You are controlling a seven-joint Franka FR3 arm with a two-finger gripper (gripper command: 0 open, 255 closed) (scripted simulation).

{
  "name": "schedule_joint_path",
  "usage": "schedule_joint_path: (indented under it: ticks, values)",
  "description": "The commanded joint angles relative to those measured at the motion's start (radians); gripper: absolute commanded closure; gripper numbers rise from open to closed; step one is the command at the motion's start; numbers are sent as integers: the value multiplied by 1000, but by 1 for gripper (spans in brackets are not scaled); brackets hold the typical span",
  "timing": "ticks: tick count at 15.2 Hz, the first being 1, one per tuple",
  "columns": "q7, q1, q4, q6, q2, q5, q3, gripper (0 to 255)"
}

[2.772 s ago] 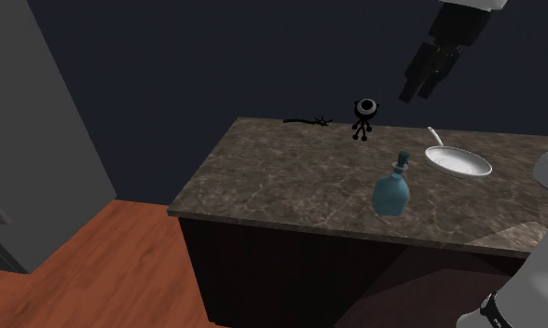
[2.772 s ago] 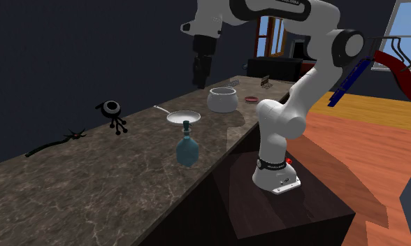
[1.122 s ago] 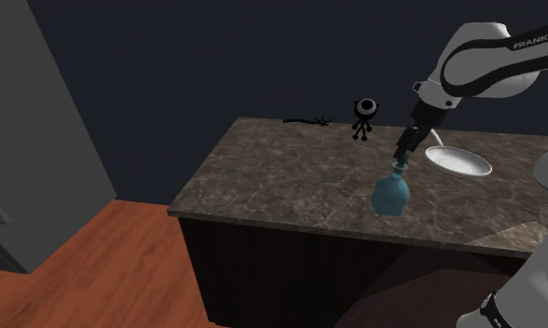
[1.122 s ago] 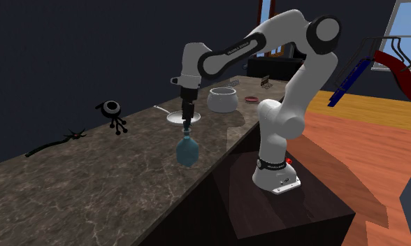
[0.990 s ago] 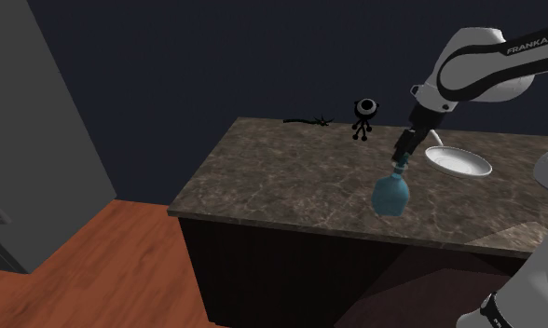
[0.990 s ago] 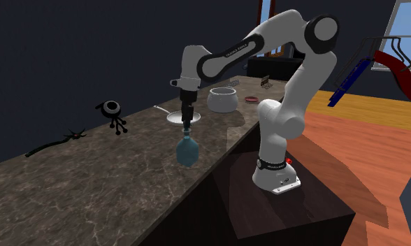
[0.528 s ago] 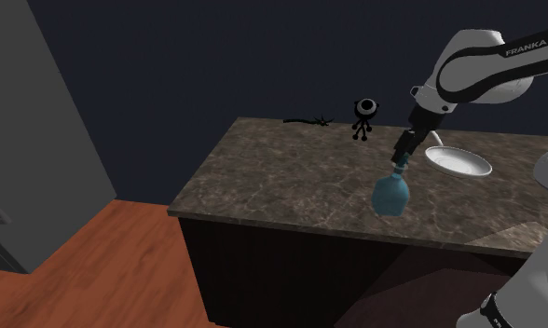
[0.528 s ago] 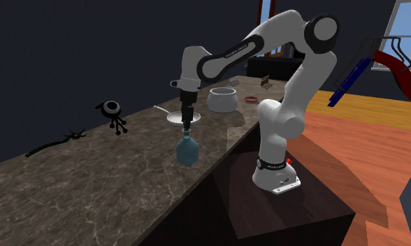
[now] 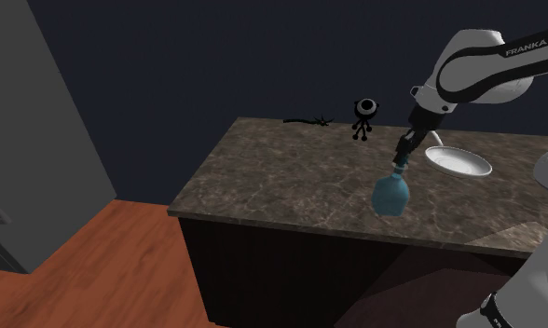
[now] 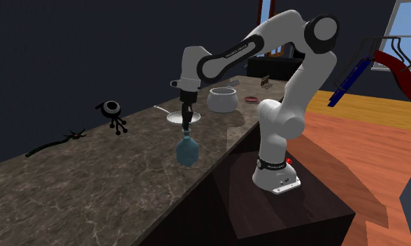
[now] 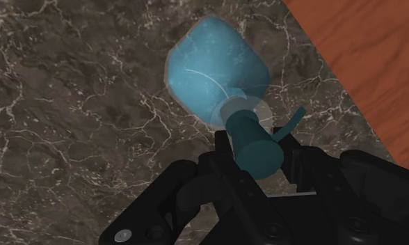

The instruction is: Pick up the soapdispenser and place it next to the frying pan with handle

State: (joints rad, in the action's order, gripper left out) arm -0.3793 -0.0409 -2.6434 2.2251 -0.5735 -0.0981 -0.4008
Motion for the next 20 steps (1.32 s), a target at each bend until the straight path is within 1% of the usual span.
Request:
schedule_joint_path:
  ticks: [1, 2, 11, 20]
  values:
    - [0, 0, 0, 0, 0, 0, 0, 255]
    - [0, 0, 0, 0, 0, 0, 0, 255]
    - [17, -1, 91, -135, -45, 4, 27, 255]
    - [30, 3, 197, -262, -66, 12, 48, 255]
